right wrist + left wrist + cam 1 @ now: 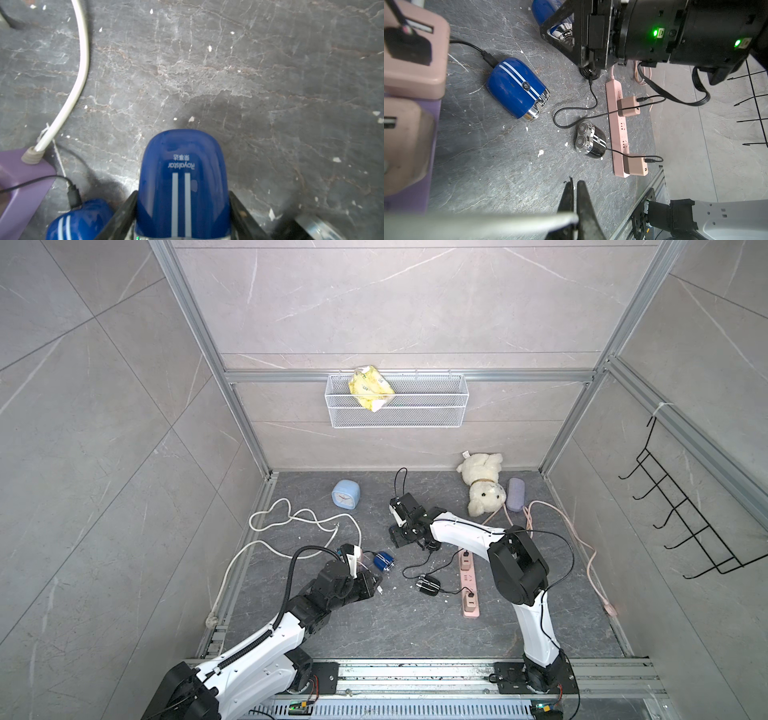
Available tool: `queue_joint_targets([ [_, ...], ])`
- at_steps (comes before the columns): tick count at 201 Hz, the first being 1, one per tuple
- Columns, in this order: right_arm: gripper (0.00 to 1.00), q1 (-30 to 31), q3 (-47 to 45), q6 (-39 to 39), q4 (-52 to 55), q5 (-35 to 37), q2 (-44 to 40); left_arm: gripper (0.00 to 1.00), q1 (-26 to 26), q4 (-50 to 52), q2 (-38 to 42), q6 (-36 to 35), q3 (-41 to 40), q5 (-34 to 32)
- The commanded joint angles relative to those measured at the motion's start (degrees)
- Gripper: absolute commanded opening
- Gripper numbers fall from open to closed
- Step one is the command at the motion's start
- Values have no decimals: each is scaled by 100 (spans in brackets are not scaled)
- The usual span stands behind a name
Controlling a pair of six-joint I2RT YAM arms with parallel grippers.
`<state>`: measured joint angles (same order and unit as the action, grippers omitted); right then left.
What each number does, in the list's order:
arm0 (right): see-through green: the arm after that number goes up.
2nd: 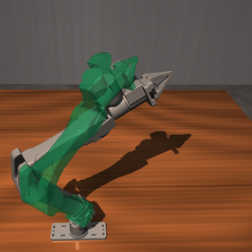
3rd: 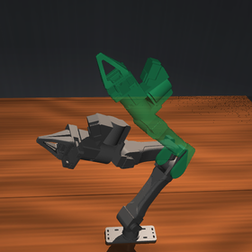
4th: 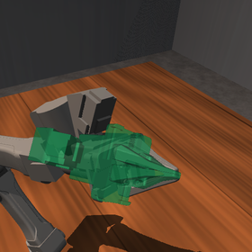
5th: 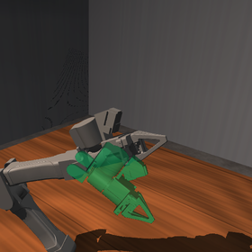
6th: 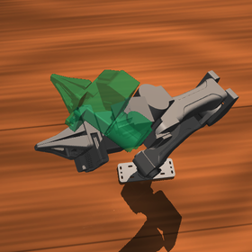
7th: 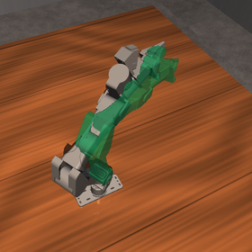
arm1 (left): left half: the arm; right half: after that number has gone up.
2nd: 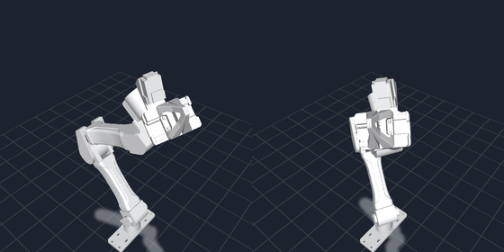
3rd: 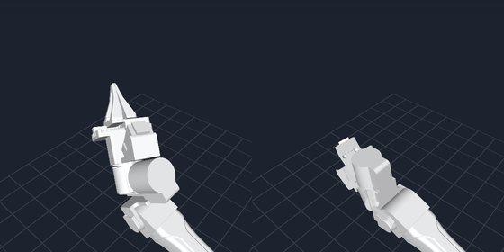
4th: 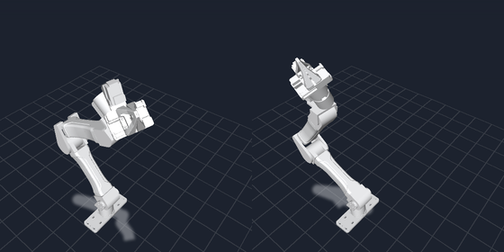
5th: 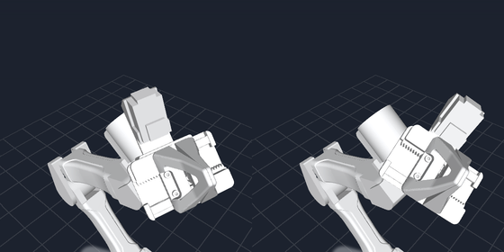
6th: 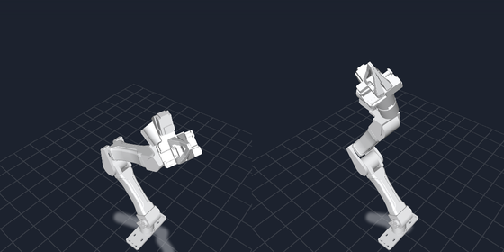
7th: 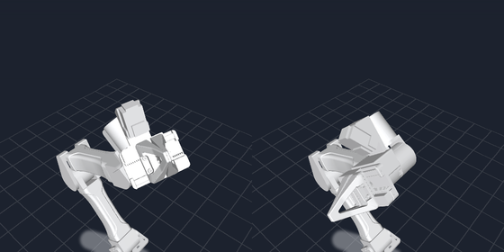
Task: Unplug the electric shaver
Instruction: Place the electric shaver at the center of the board.
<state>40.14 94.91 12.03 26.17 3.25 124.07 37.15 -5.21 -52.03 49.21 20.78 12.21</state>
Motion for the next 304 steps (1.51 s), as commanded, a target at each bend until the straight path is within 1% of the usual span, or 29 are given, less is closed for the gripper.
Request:
queue_joint_targets([
  [1, 39, -58, 148, 168, 147, 46, 184, 0, 33, -141, -26, -87, 169, 120],
  [29, 41, -115, 166, 216, 131, 72, 357, 0, 34, -165, -61, -79, 163, 116],
  [78, 44, -201, 606, 243, 350, 49, 809, 0, 38, -164, -59, -94, 148, 133],
  [101, 54, -239, 870, 285, 551, 76, 993, 0, 43, -152, -74, -79, 140, 144],
  [112, 59, -269, 960, 332, 636, -80, 1047, 0, 43, -135, -102, -78, 133, 125],
  [136, 69, -287, 924, 403, 604, -127, 1023, 0, 48, -109, -222, -57, 179, 130],
  [154, 74, -301, 897, 388, 624, -99, 987, 0, 49, -106, -302, -63, 216, 167],
  [171, 75, -327, 895, 379, 683, -129, 974, 0, 56, -111, -334, -77, 237, 168],
  [177, 78, -339, 888, 387, 689, -153, 971, 0, 57, -104, -342, -73, 235, 169],
  [188, 84, -340, 813, 387, 643, -190, 898, 0, 65, -100, -347, -75, 241, 176],
  [218, 85, -338, 211, 397, 112, -304, 297, 0, 87, -13, -327, -74, 290, 154],
  [250, 88, -335, -690, 306, -594, -645, -685, 0, 162, 530, -431, -178, 588, -4],
  [263, 88, -340, -987, 230, -726, -900, -1001, 6, 251, 703, -546, -285, 777, 5],
  [277, 89, -332, -1264, 225, -798, -1067, -1257, 21, 410, 886, -681, -361, 955, -93],
  [292, 89, -315, -1544, 203, -918, -1183, -1480, 30, 573, 953, -806, -372, 1057, -234],
  [304, 89, -280, -1788, 121, -1034, -1275, -1656, 50, 689, 980, -867, -330, 1085, -376],
])
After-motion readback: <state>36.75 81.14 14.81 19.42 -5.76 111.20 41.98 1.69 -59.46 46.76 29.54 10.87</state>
